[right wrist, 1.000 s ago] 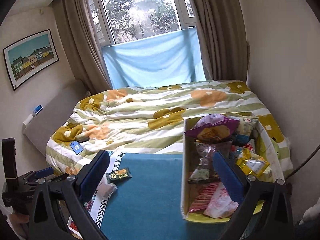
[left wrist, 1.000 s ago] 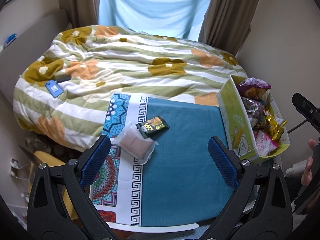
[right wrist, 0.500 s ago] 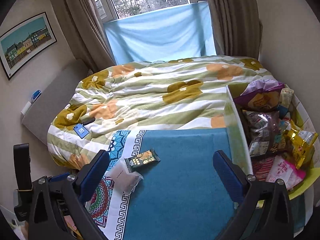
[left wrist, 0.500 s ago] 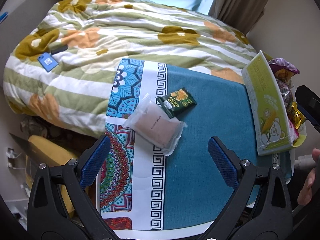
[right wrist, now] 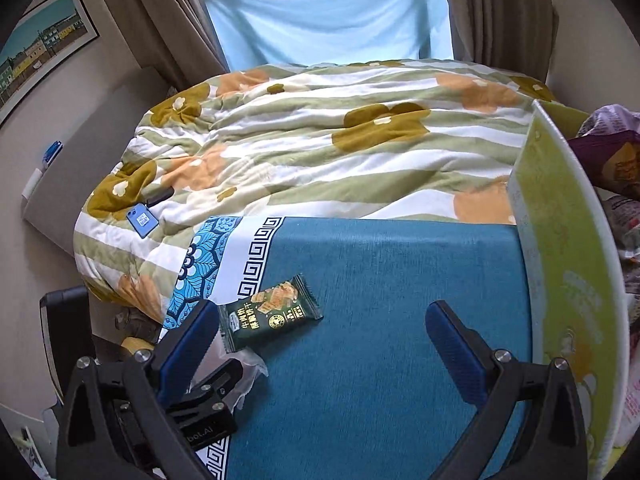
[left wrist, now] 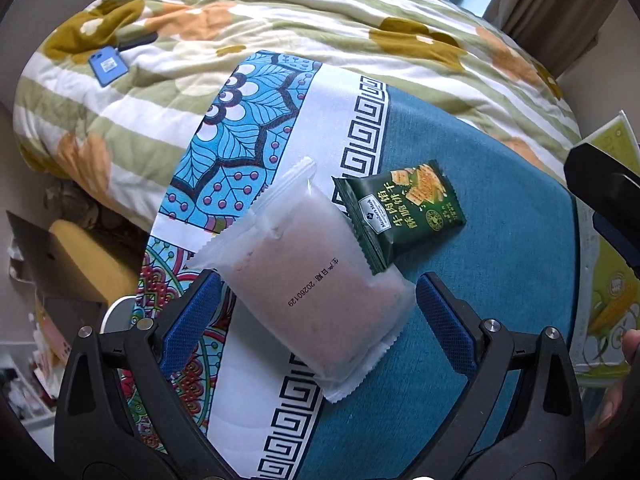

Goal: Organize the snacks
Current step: 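Move both tools back over the clear pouch and green cracker packet, then grasp the clear pink pouch with the left tool while the right tool grasps the green cracker packet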

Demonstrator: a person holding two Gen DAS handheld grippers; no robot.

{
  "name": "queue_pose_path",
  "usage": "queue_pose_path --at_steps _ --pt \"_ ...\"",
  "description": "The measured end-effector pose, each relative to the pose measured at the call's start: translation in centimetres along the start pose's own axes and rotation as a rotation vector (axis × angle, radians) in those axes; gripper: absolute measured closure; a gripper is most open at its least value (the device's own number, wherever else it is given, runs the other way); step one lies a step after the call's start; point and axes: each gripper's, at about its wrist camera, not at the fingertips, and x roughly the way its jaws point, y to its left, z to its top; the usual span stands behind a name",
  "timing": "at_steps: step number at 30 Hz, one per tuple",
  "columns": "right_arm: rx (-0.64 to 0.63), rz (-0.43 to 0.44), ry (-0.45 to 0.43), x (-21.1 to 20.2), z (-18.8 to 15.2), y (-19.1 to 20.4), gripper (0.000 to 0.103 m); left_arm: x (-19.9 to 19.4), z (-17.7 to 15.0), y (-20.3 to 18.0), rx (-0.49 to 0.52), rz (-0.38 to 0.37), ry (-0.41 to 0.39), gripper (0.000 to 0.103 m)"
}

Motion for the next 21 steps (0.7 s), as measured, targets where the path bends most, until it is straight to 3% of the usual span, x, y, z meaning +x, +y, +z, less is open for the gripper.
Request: queue_pose_path --at_steps 11,16,21 --pt "-0.001 0.02 0.101 7.6 0.5 0.5 0.0 0.1 -0.6 1.5 -0.001 0.063 -0.007 0.006" --pt "-0.02 -0.013 0.131 9.6 0.0 1.8 0.0 -0.6 -1.1 2.5 0.013 0.11 -0.012 0.006" --pt "-0.051 -0.1 0.122 10.9 -0.5 3.1 0.0 -0.8 -1.0 3.3 0.01 0.138 -0.019 0.006"
